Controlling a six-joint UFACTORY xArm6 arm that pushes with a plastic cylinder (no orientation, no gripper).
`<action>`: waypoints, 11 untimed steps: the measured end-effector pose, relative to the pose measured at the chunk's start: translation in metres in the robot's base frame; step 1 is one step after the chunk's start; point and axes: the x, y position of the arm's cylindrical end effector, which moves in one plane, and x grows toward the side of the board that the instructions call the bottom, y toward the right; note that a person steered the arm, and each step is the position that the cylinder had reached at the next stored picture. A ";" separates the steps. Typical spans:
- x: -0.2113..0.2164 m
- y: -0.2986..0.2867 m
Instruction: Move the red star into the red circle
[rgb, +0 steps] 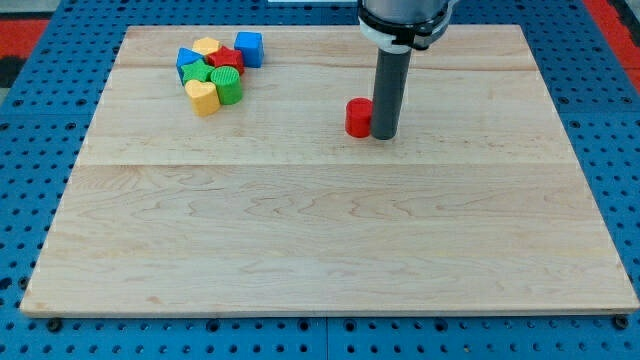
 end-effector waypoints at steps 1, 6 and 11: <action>-0.002 0.000; -0.045 0.015; -0.144 -0.179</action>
